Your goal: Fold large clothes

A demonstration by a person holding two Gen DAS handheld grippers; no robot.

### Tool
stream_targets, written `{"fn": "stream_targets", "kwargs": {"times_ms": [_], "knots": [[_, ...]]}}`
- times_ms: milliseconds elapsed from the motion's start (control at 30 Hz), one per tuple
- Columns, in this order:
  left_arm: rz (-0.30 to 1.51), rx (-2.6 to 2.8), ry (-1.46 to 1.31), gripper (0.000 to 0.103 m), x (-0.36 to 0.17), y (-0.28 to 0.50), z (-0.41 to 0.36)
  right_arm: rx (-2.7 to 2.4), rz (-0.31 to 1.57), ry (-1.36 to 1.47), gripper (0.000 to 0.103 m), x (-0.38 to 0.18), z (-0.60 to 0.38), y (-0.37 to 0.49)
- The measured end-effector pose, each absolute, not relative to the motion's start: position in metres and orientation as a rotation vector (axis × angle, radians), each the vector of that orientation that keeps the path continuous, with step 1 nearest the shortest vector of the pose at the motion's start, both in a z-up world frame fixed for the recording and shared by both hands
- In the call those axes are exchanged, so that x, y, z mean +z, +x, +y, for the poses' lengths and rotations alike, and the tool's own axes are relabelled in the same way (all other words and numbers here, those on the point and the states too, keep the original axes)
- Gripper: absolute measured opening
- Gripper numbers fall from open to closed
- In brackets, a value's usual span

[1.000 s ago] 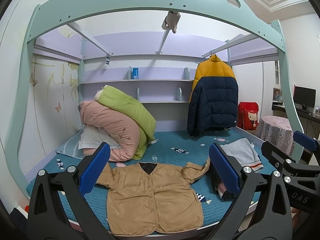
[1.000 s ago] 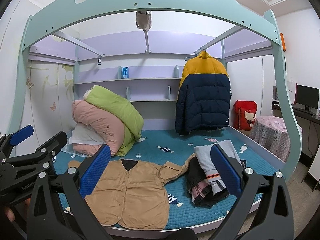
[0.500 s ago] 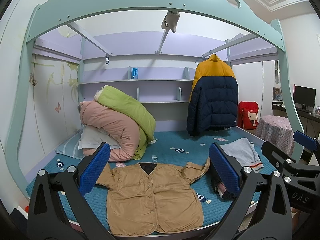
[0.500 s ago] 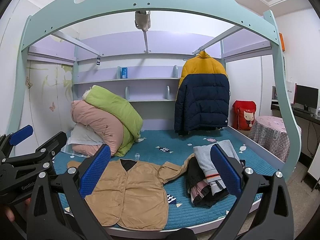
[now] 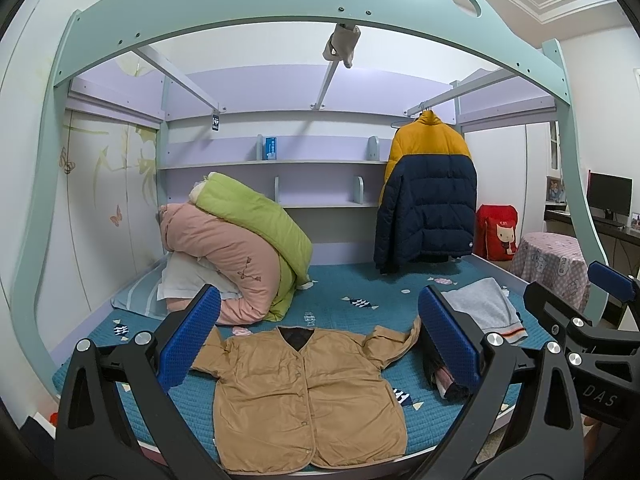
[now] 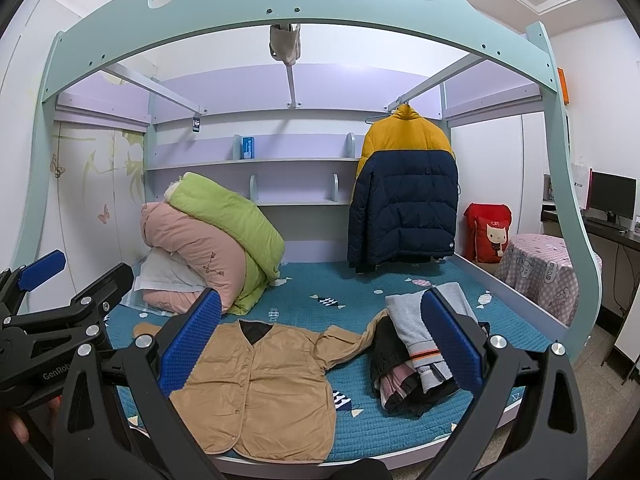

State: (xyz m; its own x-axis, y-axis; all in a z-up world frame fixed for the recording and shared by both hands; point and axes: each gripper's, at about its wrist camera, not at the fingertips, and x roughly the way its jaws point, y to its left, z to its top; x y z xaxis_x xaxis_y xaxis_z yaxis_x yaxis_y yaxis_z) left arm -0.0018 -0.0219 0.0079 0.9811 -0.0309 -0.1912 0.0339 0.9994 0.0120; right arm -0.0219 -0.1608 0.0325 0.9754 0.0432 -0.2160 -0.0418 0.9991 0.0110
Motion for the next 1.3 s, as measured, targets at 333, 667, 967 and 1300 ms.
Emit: {"fn": "stream_targets", "kwargs": {"times_ms": [333, 667, 967, 1300], "knots": [[0.191, -0.032, 0.016, 0.098, 0.0064, -0.0030, -0.0219, 0.042, 0.216, 0.006, 0.096, 0.0324, -0.1615, -0.0222], [0.192, -0.032, 0.016, 0.098, 0.0054, -0.0034, -0.0217, 0.044, 0.217, 0.007, 0.096, 0.0319, -0.1615, -0.0217], [0.192, -0.032, 0.016, 0.098, 0.0051, -0.0032, -0.0224, 0.042, 0.216, 0.005, 0.096, 0.0309, -0.1610, -0.0223], [0.198, -0.032, 0.016, 0.098, 0.0047, 0.0016, -0.0235, 0.042, 0.219, 0.007, 0.096, 0.0294, -0.1632, -0.0220]]}}
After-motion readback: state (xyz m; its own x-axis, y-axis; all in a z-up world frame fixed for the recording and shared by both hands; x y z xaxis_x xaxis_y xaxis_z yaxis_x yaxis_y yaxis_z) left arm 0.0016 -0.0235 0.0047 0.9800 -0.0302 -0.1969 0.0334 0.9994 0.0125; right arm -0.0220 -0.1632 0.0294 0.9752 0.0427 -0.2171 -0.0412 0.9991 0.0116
